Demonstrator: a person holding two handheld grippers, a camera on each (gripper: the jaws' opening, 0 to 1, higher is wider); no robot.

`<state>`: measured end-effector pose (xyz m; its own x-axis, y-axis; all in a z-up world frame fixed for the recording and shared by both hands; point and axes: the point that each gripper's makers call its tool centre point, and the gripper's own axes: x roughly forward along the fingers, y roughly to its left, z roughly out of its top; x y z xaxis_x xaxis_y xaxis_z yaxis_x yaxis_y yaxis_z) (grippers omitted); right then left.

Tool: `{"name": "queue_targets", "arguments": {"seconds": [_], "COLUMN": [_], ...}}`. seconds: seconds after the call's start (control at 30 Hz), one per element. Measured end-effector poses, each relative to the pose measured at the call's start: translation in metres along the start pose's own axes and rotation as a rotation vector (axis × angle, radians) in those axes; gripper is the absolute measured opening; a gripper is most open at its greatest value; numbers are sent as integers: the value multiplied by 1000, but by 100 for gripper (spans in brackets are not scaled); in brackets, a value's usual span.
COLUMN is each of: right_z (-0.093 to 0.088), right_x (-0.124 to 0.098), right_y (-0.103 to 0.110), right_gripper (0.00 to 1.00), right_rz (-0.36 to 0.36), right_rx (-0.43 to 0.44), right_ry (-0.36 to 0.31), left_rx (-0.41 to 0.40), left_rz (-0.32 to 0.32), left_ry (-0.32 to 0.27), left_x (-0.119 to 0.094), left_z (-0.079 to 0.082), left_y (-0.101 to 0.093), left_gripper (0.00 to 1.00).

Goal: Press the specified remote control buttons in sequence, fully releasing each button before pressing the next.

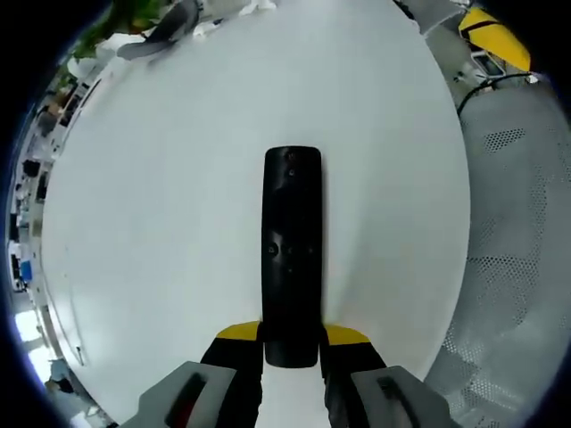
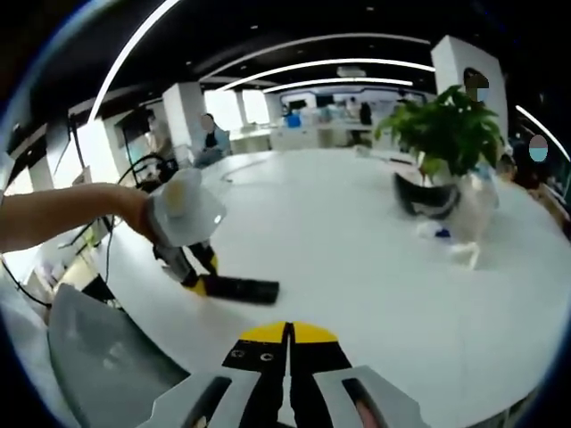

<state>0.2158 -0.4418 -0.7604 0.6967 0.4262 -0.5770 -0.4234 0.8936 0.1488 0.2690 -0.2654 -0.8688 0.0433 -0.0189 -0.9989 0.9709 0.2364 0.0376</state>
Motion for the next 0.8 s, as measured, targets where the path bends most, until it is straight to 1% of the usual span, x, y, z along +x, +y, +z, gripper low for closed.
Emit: {"name": "queue_targets", "arguments": {"seconds": [0.37,0.5,0.63,0.8], "right_z": [-2,-1,1,0], "right_x": [0,0,-2,-2], "right_y": [0,1,0,1], "right_gripper": [0,0,0,0], "right_rz": [-2,-1,-1,0], "right_rx": [0,-4,4,6], "right_ry": [6,5,-15,-8], "left_rx": [13,10,8,-2], "left_rz": [-1,-2,-3,-5], "left_ry": [0,-12,-27,-46], "left_x": [0,0,-1,-1], "left_z": [-2,-3,-4,-6], "left_y": [-7,-10,-13,-17], "left_gripper": [23,23,23,23]}}
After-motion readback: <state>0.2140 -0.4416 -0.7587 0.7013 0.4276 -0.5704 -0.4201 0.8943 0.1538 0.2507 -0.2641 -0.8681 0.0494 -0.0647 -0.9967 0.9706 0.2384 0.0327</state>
